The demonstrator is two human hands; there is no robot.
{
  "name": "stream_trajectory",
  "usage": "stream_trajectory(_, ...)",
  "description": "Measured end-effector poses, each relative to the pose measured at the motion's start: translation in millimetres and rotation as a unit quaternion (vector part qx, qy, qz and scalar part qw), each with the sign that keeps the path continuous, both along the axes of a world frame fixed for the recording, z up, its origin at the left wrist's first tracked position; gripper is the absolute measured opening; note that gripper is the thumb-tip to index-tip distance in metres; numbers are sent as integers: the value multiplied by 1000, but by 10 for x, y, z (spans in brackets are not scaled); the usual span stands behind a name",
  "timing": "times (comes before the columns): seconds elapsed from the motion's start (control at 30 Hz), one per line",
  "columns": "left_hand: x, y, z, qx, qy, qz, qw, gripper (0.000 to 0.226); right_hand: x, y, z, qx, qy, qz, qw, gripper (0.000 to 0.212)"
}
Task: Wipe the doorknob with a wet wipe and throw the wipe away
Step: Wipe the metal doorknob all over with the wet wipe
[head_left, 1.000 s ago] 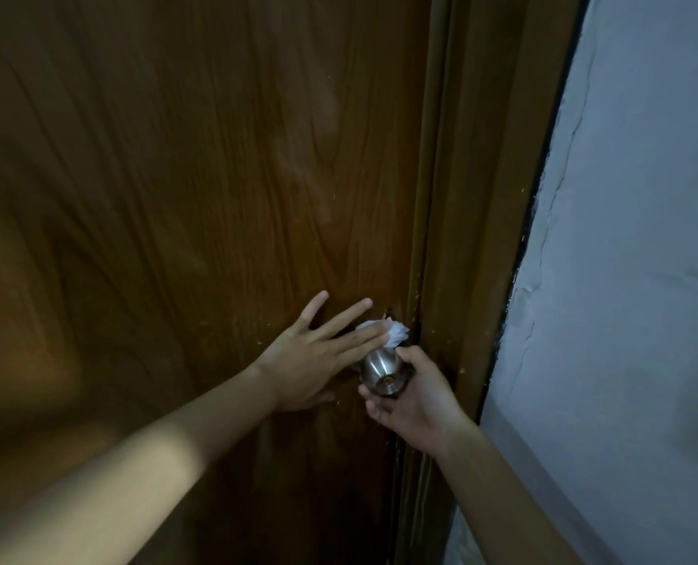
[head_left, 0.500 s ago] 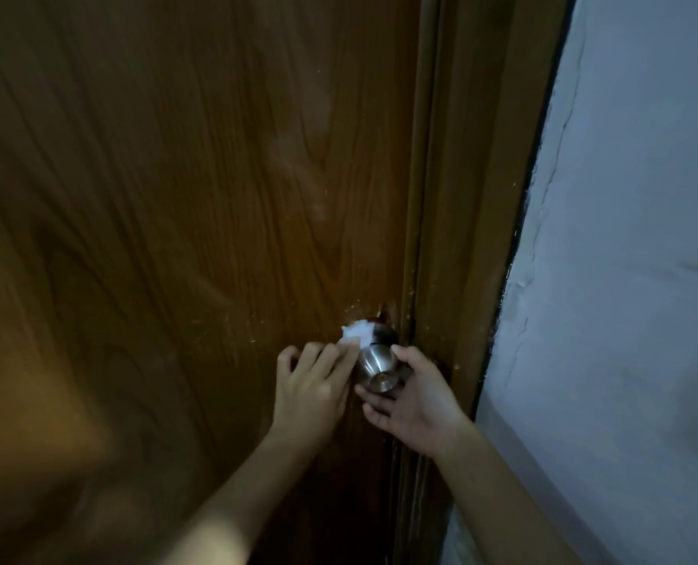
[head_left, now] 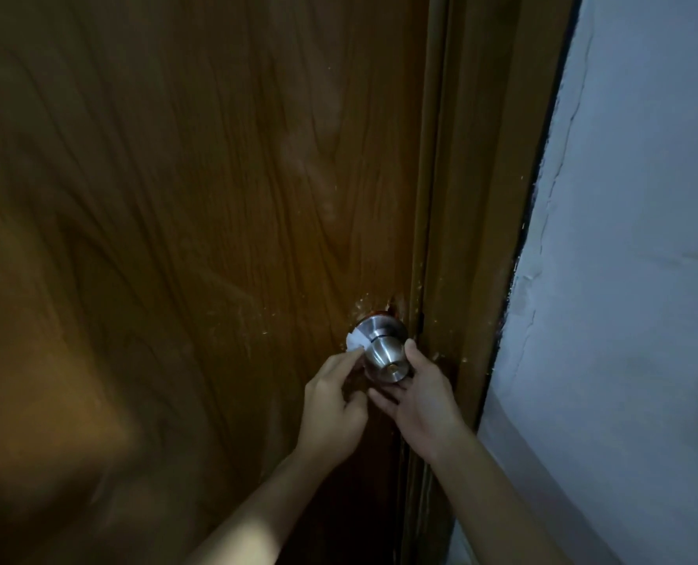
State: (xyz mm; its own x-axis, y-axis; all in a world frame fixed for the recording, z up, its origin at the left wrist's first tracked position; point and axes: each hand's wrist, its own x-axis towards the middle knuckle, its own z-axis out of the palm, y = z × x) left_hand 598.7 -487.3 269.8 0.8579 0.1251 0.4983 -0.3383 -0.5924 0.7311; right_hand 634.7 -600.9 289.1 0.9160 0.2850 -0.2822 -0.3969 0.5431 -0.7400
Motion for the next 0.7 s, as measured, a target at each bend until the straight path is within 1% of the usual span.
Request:
stream_trajectory(0.1, -11, 25, 83, -29, 48, -28, 998, 50, -34, 115, -1, -74, -37, -62, 995, 34)
stream_trajectory(0.17, -27, 31, 133, -98, 98, -67, 988, 49, -60, 199, -26, -151, -63, -99, 982, 33)
stream_trajectory(0.27, -21, 16, 163, -219, 178, -111, 953, 47, -123, 251, -63, -241, -121, -153, 951, 35)
stream_trajectory(0.33, 17, 11, 165, -270, 224, -128, 928, 45, -150, 243, -48, -285, -181, -178, 924, 34)
stream_trajectory(0.43, 60, -7, 196, -328, 260, -163, 894, 49, -130, 185, -5, -322, -259, -175, 894, 35)
stream_trajectory(0.5, 93, 9, 227, -315, 270, -161, 896, 43, -95, 135, -20, -333, -298, -162, 879, 35)
stream_trajectory(0.57, 115, 44, 260, -272, 277, -145, 910, 37, -82, 87, -54, -344, -335, -152, 864, 36)
stream_trajectory(0.63, 126, 84, 283, -234, 278, -126, 923, 32, -74, 61, -68, -352, -375, -145, 845, 43)
stream_trajectory(0.7, 132, 129, 309, -216, 276, -109, 930, 29, -51, 56, -53, -360, -407, -136, 828, 50)
